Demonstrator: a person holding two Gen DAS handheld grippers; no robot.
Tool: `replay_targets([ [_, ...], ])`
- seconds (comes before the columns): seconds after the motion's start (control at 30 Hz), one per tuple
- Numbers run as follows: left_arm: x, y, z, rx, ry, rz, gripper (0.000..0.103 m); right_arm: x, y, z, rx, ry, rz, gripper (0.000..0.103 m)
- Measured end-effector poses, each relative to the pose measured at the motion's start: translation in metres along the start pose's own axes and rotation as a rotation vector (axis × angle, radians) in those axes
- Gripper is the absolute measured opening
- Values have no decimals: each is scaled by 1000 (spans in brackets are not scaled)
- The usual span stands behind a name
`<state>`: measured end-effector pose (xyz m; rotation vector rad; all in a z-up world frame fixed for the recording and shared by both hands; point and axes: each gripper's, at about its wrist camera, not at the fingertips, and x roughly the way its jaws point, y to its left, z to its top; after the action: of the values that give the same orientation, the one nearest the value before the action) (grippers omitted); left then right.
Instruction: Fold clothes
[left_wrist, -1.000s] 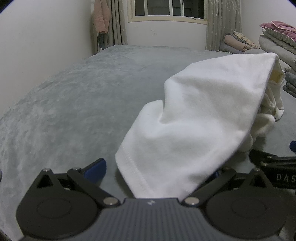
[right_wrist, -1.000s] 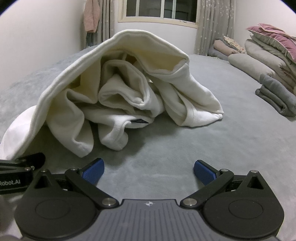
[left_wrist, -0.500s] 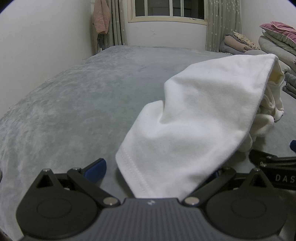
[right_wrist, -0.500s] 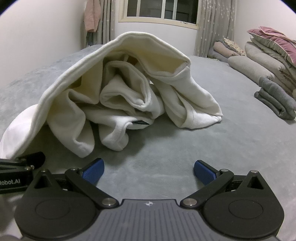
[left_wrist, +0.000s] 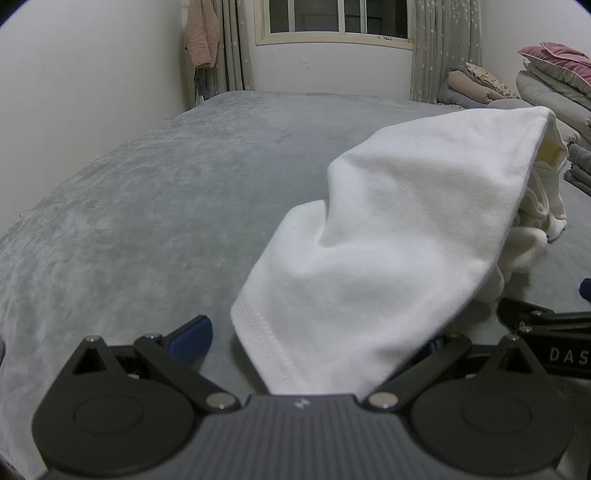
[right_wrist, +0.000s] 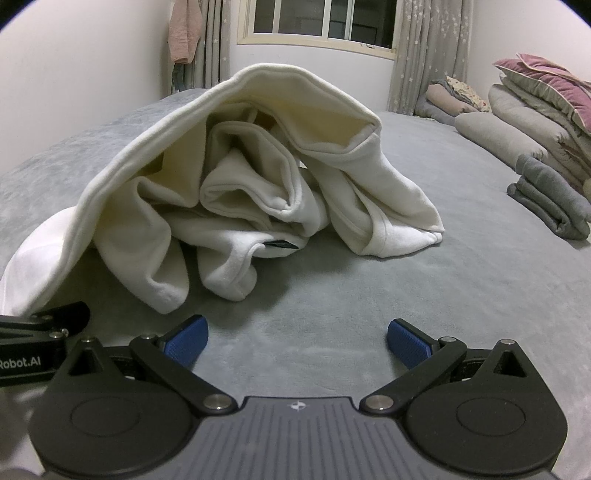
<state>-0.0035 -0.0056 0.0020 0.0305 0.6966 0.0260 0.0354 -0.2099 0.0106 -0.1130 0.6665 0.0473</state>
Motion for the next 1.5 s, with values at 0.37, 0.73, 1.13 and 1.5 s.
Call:
replay_targets([
  [0.37,0,0,0,0,0,2,103,1,0,1,-11,-1,-7,103],
  [0.73,-28,10,17,-82,34,-83,103,-31,-1,28,4,3,15,103],
  [1.13,-86,5,17,93,-76,75,103,-83,-6,26,24,-51,21,103],
  [1.5,-123,21,20,30,-155,54,103,-120,-14,25,53,-109,52,103],
])
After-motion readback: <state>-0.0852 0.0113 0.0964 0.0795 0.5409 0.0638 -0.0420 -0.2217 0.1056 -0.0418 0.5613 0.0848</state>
